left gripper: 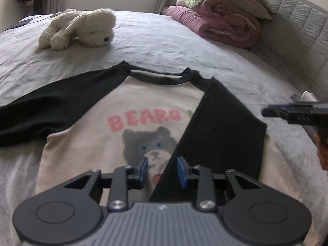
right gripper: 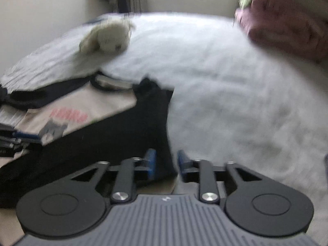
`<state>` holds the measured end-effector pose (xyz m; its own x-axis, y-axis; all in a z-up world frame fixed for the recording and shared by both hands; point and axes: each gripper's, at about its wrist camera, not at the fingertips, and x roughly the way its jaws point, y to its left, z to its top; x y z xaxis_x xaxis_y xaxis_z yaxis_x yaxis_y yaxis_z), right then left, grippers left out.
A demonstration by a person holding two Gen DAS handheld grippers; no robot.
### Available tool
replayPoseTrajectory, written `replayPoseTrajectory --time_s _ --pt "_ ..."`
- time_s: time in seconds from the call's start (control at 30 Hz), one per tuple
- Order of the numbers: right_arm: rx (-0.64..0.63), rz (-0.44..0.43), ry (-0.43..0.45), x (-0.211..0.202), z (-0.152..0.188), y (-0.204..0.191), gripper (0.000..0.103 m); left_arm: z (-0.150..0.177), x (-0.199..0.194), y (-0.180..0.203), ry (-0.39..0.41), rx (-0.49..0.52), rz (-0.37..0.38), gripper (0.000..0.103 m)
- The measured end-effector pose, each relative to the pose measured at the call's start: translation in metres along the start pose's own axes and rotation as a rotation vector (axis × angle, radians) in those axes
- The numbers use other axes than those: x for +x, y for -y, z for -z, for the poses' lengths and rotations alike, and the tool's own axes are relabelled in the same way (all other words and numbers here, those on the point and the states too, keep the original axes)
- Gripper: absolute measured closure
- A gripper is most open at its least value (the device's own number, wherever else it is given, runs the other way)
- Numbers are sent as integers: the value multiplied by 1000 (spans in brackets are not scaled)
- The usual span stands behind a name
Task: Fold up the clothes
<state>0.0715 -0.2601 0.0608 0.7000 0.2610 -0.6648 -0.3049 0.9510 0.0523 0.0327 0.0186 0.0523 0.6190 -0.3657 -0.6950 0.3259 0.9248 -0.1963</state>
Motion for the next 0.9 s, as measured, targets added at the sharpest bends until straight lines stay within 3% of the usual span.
replayPoseTrajectory --time_s 0.13,0.23,0.37,0.47,0.57,0.7,0.9 --pt "68 -2 39 8 -7 9 63 -4 -4 4 20 14 13 69" --pt "28 17 63 12 -11 3 63 -8 -6 1 21 36 -5 68" --pt "2 -28 125 22 -30 -4 63 -10 -3 -8 -5 43 -29 68" --pt "-28 -23 100 48 -51 -10 64 -12 -2 -15 -14 35 -41 68" --pt "-76 5 26 79 -62 -14 74 -13 -6 -19 -13 26 -32 68" --pt "-127 41 -48 98 -56 -9 102 -14 -8 -18 -13 37 -21 68" --pt "-30 6 20 70 -53 9 102 -17 -8 -20 -10 24 -14 68"
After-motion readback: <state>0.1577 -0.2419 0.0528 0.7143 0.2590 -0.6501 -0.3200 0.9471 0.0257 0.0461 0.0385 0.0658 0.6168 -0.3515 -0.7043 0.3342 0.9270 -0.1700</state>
